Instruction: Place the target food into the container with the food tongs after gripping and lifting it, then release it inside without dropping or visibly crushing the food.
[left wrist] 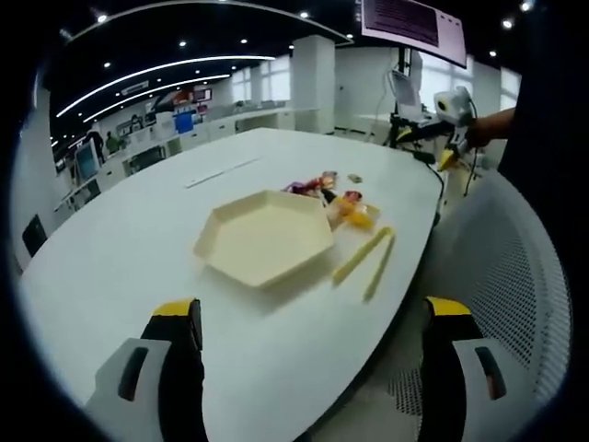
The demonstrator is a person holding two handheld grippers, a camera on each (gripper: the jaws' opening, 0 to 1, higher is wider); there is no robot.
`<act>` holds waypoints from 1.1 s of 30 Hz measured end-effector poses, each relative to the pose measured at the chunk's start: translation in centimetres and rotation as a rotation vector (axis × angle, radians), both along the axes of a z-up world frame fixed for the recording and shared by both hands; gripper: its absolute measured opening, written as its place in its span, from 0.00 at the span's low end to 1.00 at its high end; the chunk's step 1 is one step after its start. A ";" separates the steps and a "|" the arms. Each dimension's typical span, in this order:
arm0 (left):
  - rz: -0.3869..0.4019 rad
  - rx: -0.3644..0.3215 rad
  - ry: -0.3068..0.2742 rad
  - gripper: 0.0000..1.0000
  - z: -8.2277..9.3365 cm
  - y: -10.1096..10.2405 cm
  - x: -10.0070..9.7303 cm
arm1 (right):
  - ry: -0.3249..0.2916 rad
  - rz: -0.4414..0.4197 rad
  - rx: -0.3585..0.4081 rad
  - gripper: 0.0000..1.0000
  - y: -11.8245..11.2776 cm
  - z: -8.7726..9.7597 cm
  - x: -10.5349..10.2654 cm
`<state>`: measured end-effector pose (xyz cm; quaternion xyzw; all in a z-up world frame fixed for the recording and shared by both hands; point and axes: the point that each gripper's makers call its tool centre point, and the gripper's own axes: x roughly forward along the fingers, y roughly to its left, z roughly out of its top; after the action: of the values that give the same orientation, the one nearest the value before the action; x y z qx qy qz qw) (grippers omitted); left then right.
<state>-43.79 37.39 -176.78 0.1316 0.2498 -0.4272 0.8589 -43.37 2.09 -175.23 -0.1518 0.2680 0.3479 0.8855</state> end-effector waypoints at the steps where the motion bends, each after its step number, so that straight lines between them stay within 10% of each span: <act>1: -0.007 0.003 0.001 0.95 0.0 0.0 0.0 | 0.000 0.001 -0.001 1.00 0.0 0.0 0.0; 14: -0.260 0.123 0.004 0.82 -1.6 -4.7 -1.1 | 0.032 0.002 -0.004 1.00 -0.1 -0.3 -1.1; 33: -0.372 0.169 0.089 0.63 -6.3 -8.4 -0.6 | 0.034 -0.010 0.024 1.00 0.8 0.0 -1.9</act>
<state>-44.38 29.00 -183.10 0.2281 0.2938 -0.5614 0.7392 -45.22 2.90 -175.23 -0.1337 0.2796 0.3493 0.8842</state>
